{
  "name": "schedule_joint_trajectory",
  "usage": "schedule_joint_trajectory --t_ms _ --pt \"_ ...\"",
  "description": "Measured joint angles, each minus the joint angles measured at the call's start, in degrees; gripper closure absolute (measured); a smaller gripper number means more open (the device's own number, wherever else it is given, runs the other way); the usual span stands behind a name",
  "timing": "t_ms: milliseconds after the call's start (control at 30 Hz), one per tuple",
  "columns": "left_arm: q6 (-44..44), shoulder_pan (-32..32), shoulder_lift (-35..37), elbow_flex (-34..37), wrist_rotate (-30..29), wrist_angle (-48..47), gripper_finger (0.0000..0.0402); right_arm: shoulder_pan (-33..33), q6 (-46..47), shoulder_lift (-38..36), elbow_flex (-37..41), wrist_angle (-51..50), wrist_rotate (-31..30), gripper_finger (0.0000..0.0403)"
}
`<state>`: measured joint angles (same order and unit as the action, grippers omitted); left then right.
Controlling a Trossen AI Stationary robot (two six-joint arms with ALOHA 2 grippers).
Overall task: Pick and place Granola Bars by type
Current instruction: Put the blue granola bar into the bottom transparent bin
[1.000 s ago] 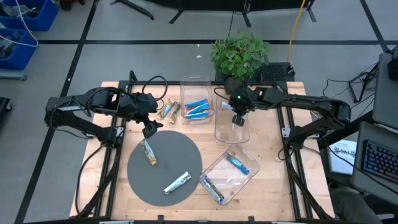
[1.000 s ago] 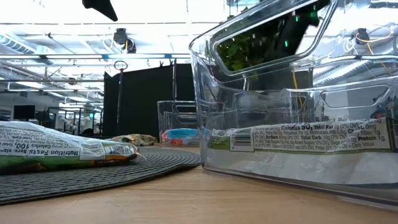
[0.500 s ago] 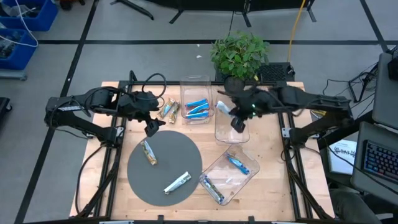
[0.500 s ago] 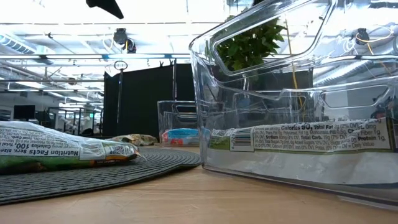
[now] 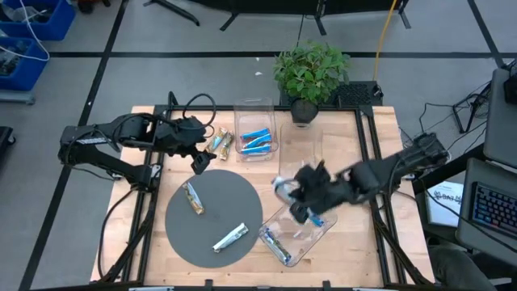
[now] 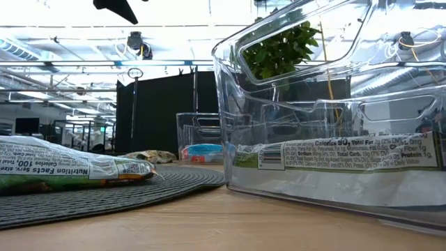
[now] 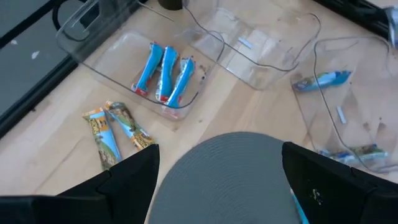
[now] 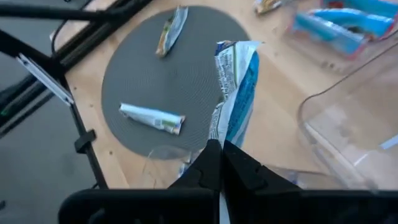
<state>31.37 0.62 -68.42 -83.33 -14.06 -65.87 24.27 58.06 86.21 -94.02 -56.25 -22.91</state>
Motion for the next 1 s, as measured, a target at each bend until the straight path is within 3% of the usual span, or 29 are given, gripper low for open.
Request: schedule_joint_trajectory --t_ms 500,800,1000 --pt "-0.8 0.0 0.0 0.0 1.0 -0.4 0.0064 9.4 15.2 12.9 5.5 0.5 -0.7 0.0403" --pt "-0.8 0.0 0.0 0.0 1.1 -0.4 0.0064 9.2 15.4 18.3 7.9 0.3 6.0 0.0403" --pt "-1.1 0.0 0.0 0.0 1.1 -0.4 0.0064 9.0 15.4 19.7 11.6 0.2 6.6 0.0403"
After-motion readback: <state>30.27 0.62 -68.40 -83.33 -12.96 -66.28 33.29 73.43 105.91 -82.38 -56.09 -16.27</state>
